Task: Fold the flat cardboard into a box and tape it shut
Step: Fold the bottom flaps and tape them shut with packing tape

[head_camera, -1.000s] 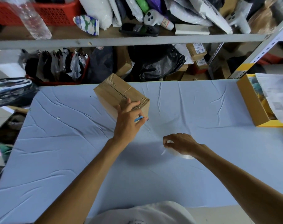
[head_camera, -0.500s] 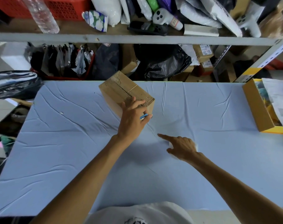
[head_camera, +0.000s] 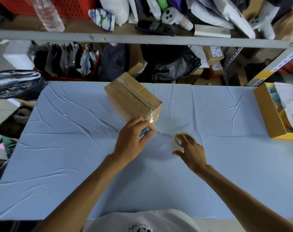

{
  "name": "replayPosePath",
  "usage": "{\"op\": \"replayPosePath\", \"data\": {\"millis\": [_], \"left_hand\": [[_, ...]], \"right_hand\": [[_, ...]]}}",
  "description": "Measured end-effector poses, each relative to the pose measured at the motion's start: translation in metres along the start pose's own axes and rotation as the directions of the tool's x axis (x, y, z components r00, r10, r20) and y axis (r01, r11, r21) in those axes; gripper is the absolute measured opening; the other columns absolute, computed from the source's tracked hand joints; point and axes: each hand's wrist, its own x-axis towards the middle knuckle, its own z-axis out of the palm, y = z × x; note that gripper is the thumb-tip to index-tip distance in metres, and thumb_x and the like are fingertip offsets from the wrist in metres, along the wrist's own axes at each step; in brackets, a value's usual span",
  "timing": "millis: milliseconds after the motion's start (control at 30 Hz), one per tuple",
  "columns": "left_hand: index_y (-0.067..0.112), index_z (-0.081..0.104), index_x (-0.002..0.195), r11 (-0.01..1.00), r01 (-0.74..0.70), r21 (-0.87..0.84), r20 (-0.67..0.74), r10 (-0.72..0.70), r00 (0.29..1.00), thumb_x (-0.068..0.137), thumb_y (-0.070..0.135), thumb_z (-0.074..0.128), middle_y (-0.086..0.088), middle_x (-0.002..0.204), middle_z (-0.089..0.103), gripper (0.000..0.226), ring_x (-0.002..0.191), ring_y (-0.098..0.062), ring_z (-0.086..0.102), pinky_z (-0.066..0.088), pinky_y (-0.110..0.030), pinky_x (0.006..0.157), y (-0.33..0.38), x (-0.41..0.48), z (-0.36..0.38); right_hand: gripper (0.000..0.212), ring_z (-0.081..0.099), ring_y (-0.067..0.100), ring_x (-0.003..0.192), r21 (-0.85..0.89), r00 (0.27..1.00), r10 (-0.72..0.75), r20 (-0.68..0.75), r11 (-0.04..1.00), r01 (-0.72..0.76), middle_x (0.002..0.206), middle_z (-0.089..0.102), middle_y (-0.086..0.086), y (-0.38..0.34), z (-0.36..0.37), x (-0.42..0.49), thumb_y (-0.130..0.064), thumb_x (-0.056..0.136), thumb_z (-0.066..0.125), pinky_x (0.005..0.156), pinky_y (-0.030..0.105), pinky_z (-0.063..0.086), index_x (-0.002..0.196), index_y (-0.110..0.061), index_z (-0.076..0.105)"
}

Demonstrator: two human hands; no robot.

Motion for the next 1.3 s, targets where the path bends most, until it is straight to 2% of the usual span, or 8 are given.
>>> {"op": "replayPosePath", "data": {"millis": [233,533,633,733,800,900,1000,1300], "left_hand": [[0.01,0.057,0.075,0.841,0.54,0.034,0.427,-0.501,0.753,0.086,0.024,0.065,0.004,0.071,0.06,0.02,0.067,-0.014,0.056,0.044,-0.025,0.057,-0.07,-0.073,0.041],[0.011,0.054,0.113,0.792,0.353,0.498,0.355,-0.558,0.75,0.084,0.041,0.063,-0.01,0.116,0.053,0.043,0.111,-0.031,0.049,0.044,-0.038,0.085,-0.082,-0.066,0.056],[0.01,0.041,0.134,0.78,0.312,0.542,0.387,-0.562,0.731,0.087,0.043,0.058,-0.014,0.136,0.045,0.059,0.127,-0.032,0.041,0.04,-0.038,0.101,-0.063,-0.045,0.041],[0.015,0.062,0.101,0.975,0.117,0.188,0.457,-0.192,0.868,0.086,0.037,0.063,0.0,0.101,0.065,0.026,0.095,-0.017,0.063,0.05,-0.027,0.075,-0.029,-0.013,0.013],[0.018,0.061,0.081,0.995,-0.077,0.069,0.251,0.058,0.966,0.083,0.032,0.064,0.01,0.077,0.059,0.014,0.068,-0.006,0.055,0.044,-0.019,0.06,-0.002,0.012,-0.006],[0.02,0.06,0.105,0.992,-0.09,0.087,-0.007,0.091,0.996,0.084,0.031,0.061,0.004,0.104,0.058,0.024,0.095,-0.008,0.052,0.043,-0.017,0.079,0.008,0.054,-0.015],[0.026,0.043,0.14,0.977,0.093,0.19,0.256,-0.141,0.956,0.086,0.039,0.061,-0.003,0.152,0.03,0.058,0.142,-0.024,0.02,0.021,-0.04,0.113,-0.011,0.081,-0.009],[0.028,0.046,0.135,0.926,0.053,0.375,0.245,-0.154,0.957,0.075,0.03,0.071,-0.002,0.15,0.031,0.065,0.142,-0.033,0.014,0.012,-0.054,0.115,-0.026,0.078,0.014]], "right_hand": [[0.071,0.063,0.029,0.096,-0.068,0.986,0.021,0.164,0.998,-0.01,0.109,0.067,0.008,-0.003,0.026,-0.014,-0.025,0.079,0.075,0.065,0.027,0.038,0.13,-0.012,0.027],[0.05,0.062,0.02,0.079,0.255,0.996,0.086,0.033,0.962,-0.091,0.088,0.065,-0.004,-0.027,-0.011,0.015,-0.058,0.073,0.07,0.07,0.033,0.048,0.104,-0.022,0.052],[0.027,0.061,0.019,0.067,0.752,0.965,0.214,0.148,0.609,-0.251,0.079,0.064,0.002,-0.051,-0.035,0.044,-0.032,0.083,0.072,0.064,0.032,0.05,0.099,-0.014,0.059],[0.021,0.066,0.025,0.071,0.918,0.939,0.224,0.26,0.244,-0.312,0.086,0.067,0.016,-0.069,-0.056,0.07,-0.007,0.086,0.063,0.072,0.033,0.056,0.105,-0.001,0.058],[0.019,0.067,0.029,0.076,0.931,0.932,0.18,0.314,0.131,-0.34,0.088,0.067,0.018,-0.078,-0.062,0.078,-0.003,0.084,0.06,0.081,0.038,0.056,0.102,0.001,0.057],[0.035,0.065,0.028,0.076,0.944,0.928,0.201,0.315,0.037,-0.328,0.087,0.065,0.022,-0.082,-0.061,0.08,0.006,0.082,0.063,0.081,0.037,0.055,0.115,0.006,0.05],[0.042,0.064,0.021,0.067,0.951,0.926,0.254,0.28,0.056,-0.303,0.078,0.064,0.018,-0.08,-0.057,0.081,0.014,0.079,0.063,0.068,0.027,0.055,0.118,0.009,0.05],[0.038,0.061,0.016,0.069,0.869,0.912,0.407,0.05,0.433,-0.241,0.076,0.063,0.001,-0.081,-0.019,0.096,-0.016,0.073,0.081,0.063,0.028,0.05,0.093,-0.012,0.049]]}}
